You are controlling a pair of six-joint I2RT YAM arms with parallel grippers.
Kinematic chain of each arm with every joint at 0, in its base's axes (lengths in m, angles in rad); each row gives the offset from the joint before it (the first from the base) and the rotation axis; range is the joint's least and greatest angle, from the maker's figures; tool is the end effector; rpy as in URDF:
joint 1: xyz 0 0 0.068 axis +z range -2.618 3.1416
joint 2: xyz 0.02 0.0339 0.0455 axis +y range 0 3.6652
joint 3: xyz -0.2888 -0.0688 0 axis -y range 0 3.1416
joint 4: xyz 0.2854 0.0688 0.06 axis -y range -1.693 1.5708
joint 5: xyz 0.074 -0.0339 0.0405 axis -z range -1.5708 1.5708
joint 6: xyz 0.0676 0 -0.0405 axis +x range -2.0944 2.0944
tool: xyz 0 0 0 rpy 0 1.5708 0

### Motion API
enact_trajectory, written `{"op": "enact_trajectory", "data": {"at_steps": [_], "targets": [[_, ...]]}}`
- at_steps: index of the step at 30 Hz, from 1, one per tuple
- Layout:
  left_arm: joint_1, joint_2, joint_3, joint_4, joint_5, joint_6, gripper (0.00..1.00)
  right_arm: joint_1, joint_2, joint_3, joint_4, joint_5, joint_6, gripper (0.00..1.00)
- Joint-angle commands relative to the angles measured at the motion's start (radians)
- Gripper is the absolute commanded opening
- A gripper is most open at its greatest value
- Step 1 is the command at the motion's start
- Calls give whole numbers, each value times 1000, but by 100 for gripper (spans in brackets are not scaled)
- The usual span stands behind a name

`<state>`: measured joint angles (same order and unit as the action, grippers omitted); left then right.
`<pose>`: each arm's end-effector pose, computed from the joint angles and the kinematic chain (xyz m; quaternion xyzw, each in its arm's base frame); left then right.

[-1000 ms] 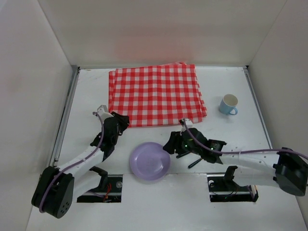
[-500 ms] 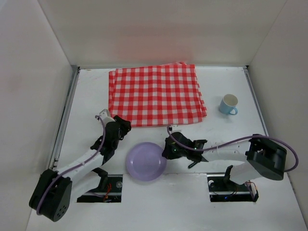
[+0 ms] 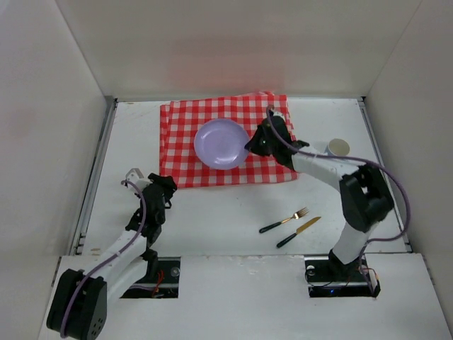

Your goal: Set the dinner table for one person

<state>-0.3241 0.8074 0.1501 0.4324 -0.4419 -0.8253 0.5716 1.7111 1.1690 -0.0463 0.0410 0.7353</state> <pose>0.2127 -0.0409 0.1652 -0.3215 0.7053 -0.1867 0.6036 0.3830 0.2430 0.2251 0.0817 0.8778 0.2723 0.3854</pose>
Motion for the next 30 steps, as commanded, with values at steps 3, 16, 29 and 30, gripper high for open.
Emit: {"op": "enact_trajectory", "data": {"at_steps": [3,16,29,30], "targets": [[-48,119,-4,175,-8,35,44,-100,270,355,-130,-3,-7,8],[-65,190,22,190,9,40,44,-109,512,623,-354,51,-22,17],[-125,211,37,206,6,58,44,-179,-84,180,-199,193,-106,57],[-138,217,40,210,8,63,44,-222,-166,114,-188,218,-108,55]]}}
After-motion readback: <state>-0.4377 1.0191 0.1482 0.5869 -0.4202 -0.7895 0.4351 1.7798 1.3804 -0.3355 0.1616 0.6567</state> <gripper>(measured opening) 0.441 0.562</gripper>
